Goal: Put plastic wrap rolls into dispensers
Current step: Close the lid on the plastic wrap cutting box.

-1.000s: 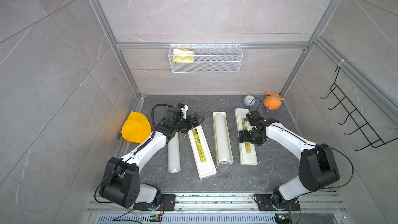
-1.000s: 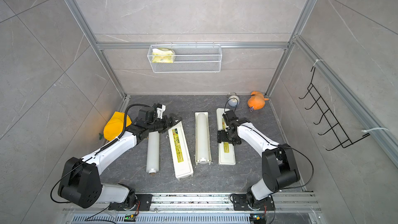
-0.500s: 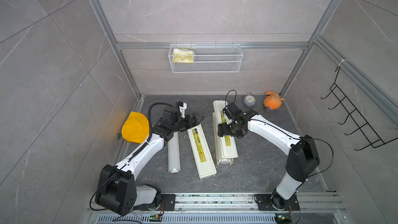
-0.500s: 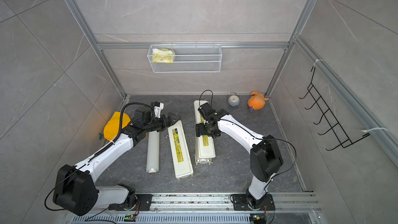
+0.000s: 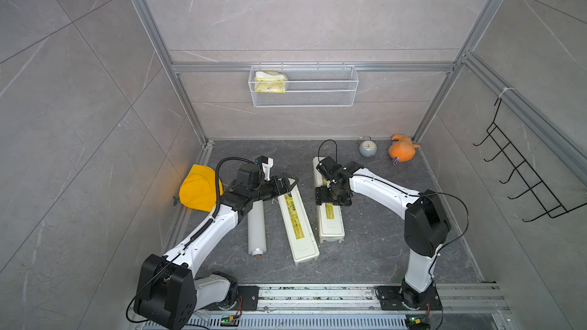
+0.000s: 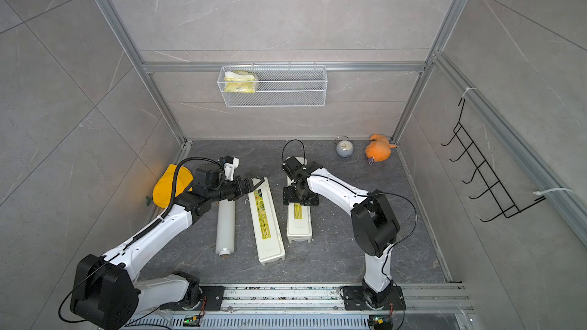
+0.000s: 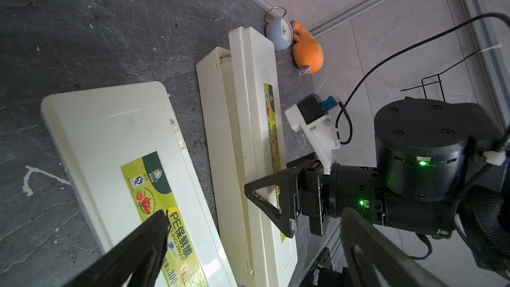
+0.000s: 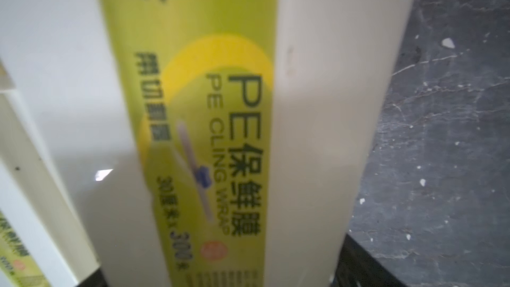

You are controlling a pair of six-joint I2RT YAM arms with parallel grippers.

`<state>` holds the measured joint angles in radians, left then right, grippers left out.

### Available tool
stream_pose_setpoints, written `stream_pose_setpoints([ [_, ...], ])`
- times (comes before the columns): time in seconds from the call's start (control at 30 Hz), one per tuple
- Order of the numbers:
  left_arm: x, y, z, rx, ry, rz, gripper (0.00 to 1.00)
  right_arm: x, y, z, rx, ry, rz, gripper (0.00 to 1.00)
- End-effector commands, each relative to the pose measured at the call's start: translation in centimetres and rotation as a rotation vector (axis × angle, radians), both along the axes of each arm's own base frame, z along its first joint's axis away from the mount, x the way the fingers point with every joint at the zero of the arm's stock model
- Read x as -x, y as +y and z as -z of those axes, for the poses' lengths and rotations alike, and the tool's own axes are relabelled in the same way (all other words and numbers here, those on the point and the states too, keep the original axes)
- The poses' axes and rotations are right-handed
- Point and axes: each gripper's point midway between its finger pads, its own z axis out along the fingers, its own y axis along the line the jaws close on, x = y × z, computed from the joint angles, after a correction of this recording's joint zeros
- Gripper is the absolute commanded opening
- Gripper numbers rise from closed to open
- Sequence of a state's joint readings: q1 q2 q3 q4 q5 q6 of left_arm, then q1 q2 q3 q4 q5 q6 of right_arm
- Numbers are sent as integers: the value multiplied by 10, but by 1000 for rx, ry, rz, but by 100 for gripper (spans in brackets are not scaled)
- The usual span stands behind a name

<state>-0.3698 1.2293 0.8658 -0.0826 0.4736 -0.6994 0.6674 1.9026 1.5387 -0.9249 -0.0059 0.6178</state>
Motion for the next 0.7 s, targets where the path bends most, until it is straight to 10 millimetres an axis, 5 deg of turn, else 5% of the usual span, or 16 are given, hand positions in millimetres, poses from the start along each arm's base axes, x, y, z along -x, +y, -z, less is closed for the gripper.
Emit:
stream_pose_setpoints([
  [0.0, 3, 3, -11, 9, -53, 13, 98, 1, -4, 4, 60, 4, 16, 90],
  [0.4, 4, 7, -7, 17, -47, 8, 98, -2, -9, -11, 257, -38, -56, 92],
  [0.67, 4, 7, -6, 21, -41, 9, 98, 5, -3, 8, 202, -21, -27, 93],
])
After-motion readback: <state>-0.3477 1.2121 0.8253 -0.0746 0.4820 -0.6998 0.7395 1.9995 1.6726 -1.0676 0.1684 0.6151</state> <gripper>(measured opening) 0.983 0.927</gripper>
